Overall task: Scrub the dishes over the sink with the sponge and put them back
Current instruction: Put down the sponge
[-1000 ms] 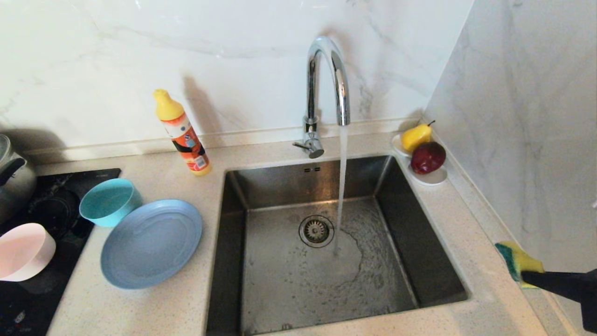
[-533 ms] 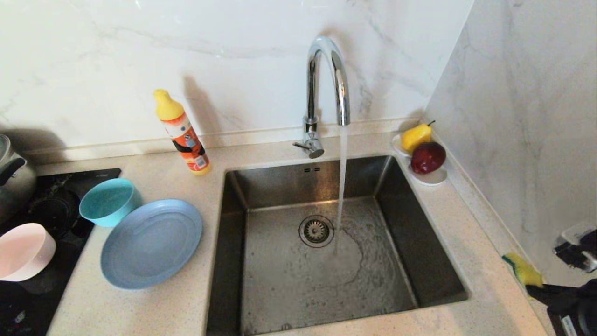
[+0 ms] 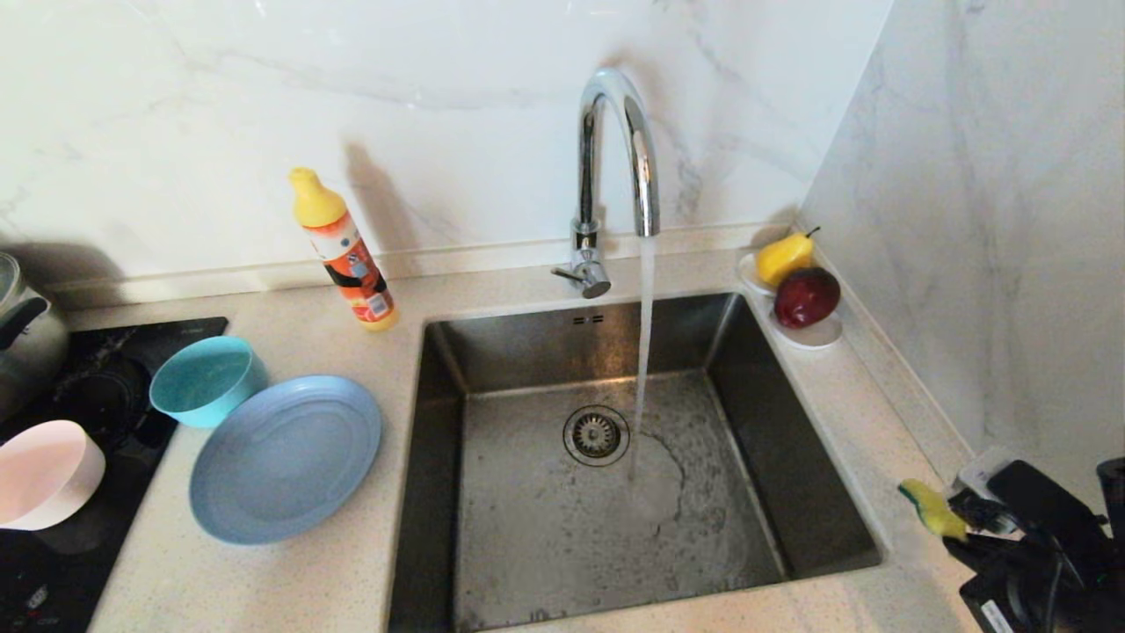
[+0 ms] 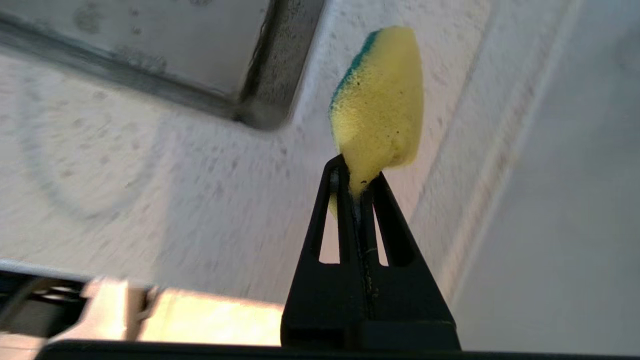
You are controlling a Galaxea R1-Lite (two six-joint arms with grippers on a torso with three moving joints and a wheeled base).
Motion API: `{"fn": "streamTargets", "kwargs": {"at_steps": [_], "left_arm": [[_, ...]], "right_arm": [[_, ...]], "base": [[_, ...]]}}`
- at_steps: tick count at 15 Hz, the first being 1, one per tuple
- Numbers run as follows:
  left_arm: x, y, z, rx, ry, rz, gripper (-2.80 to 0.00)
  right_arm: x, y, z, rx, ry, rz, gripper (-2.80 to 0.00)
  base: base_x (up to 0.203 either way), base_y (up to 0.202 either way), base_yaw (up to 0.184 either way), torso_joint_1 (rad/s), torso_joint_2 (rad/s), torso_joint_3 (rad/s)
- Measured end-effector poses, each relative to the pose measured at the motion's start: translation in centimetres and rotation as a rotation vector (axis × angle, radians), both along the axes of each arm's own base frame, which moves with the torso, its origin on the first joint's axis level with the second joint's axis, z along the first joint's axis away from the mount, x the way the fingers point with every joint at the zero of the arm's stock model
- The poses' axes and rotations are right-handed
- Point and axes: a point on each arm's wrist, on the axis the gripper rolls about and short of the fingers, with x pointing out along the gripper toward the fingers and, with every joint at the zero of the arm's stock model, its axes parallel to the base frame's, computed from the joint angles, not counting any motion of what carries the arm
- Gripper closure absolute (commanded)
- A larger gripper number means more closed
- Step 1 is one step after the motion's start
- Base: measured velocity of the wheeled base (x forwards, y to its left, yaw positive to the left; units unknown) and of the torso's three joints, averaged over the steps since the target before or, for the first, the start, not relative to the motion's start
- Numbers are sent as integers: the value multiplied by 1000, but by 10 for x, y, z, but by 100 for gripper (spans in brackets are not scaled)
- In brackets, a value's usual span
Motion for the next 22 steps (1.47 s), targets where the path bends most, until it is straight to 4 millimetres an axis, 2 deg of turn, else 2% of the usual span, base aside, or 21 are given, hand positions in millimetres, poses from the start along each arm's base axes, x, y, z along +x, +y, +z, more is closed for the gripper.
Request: {"fn": "streamTargets", "kwargs": {"at_steps": [7,12,22], "left_arm": [[0,0,0,0,0,0,0],[0,0,0,0,1,0,0],[0,0,0,0,1,0,0]], "right_arm": [[24,1,-27,-133,30,57,0],[37,-4,-31,-180,17,46,0],[54,-1,-37,-244,47,76,0]], "base": [[0,0,0,0,0,0],[0,0,0,0,0,0],[0,0,0,0,0,0]]}}
